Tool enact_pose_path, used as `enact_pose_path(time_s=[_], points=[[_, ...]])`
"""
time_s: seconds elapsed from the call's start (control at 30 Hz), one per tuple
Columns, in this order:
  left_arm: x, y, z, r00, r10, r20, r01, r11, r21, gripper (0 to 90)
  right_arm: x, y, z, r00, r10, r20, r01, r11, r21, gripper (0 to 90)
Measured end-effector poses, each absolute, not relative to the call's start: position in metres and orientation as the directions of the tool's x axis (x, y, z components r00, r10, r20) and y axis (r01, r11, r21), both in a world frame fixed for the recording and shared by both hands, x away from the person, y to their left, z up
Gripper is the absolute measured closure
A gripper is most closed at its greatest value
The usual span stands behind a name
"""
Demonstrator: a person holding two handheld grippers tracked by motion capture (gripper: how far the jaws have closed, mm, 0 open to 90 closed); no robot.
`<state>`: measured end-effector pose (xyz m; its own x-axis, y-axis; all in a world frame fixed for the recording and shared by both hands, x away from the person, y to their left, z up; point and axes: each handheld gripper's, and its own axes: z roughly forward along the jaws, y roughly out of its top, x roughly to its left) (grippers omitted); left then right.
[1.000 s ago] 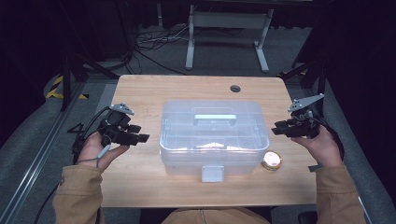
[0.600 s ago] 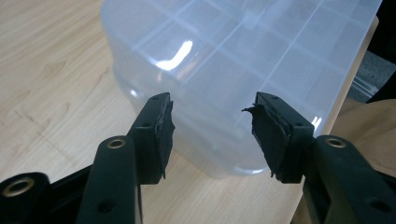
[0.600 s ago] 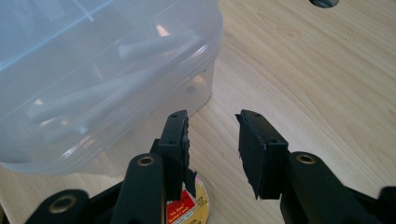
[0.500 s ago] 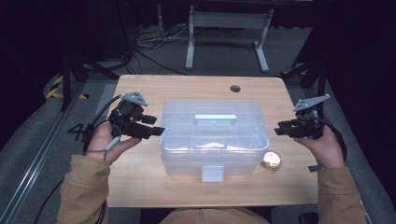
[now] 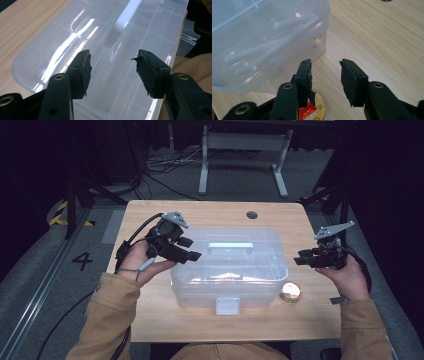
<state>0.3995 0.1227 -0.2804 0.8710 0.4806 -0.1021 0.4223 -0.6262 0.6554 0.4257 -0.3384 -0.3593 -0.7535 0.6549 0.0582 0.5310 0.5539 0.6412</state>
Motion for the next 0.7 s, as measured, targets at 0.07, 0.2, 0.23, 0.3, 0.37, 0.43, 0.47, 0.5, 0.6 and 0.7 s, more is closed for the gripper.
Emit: enact_pose_path(time_s=[0.07,0.2,0.23,0.3,0.37,0.43,0.47,0.5,0.6,0.7], points=[[0.403,0.116,-0.281,0.877,0.467,-0.112,0.420,-0.632,0.652,45.3,0.426,-0.339,-0.359,-0.754,0.655,0.060,0.531,0.553,0.642,60.9],[0.407,0.103,-0.284,0.887,0.450,-0.107,0.409,-0.654,0.637,43.7,0.426,-0.339,-0.360,-0.754,0.654,0.061,0.532,0.552,0.643,60.6],[0.408,0.100,-0.285,0.891,0.443,-0.105,0.403,-0.659,0.635,43.5,0.426,-0.339,-0.360,-0.754,0.654,0.062,0.532,0.551,0.643,60.4],[0.410,0.095,-0.286,0.893,0.438,-0.100,0.396,-0.663,0.635,43.0,0.426,-0.339,-0.360,-0.753,0.655,0.063,0.532,0.551,0.643,60.3],[0.412,0.090,-0.288,0.896,0.433,-0.099,0.392,-0.666,0.634,42.8,0.426,-0.339,-0.360,-0.754,0.654,0.063,0.532,0.552,0.642,60.2],[0.414,0.085,-0.289,0.893,0.439,-0.101,0.399,-0.668,0.629,43.2,0.426,-0.339,-0.361,-0.755,0.653,0.063,0.531,0.552,0.643,60.2],[0.414,0.085,-0.289,0.893,0.439,-0.101,0.399,-0.668,0.629,44.1,0.426,-0.339,-0.361,-0.755,0.653,0.063,0.531,0.552,0.643,60.2],[0.416,0.081,-0.290,0.892,0.439,-0.110,0.407,-0.672,0.618,44.1,0.426,-0.339,-0.361,-0.755,0.653,0.063,0.532,0.552,0.642,60.2],[0.416,0.076,-0.293,0.892,0.442,-0.097,0.405,-0.687,0.603,52.0,0.427,-0.338,-0.362,-0.758,0.649,0.067,0.532,0.555,0.639,60.1],[0.416,0.075,-0.293,0.885,0.459,-0.075,0.406,-0.683,0.607,59.7,0.427,-0.339,-0.362,-0.758,0.647,0.077,0.537,0.553,0.637,60.7]])
